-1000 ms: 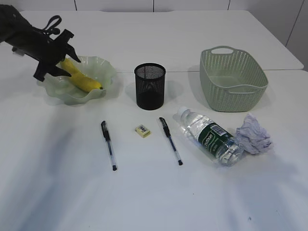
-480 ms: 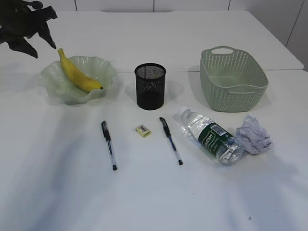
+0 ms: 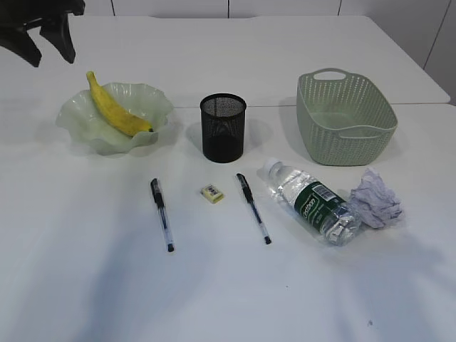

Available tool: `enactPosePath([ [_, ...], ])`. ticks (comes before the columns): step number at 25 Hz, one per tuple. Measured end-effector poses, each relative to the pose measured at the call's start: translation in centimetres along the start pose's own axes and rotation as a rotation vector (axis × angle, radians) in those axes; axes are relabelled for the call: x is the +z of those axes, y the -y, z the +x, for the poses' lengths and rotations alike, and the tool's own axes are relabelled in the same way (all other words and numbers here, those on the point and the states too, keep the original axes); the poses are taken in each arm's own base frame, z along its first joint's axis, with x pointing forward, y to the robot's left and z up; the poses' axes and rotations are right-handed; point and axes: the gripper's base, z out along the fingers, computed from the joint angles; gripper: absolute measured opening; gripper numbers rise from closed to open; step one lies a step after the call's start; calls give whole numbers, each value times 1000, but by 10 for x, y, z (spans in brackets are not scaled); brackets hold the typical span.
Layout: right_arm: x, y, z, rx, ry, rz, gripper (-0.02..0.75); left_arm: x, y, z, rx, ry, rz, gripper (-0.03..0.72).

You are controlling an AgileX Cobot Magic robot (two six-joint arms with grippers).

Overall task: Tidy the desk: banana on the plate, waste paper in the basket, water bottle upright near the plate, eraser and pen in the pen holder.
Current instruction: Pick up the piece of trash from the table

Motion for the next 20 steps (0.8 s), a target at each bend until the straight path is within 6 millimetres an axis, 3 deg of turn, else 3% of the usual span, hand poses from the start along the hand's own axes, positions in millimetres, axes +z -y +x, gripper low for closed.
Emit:
enactPosePath([
  [4,0,0,1,0,-9,0,536,-28,4,18,63,24,-34,382],
  [10,0,0,3,0,-31,1,536,-36,-27,56,59,-53,-125,382],
  [14,0,0,3,-8,-37,1,536,-34,-49,100,71,-127,-173,381],
  [20,0,0,5,-23,-56,1,536,-34,-69,186,92,-134,-172,363],
])
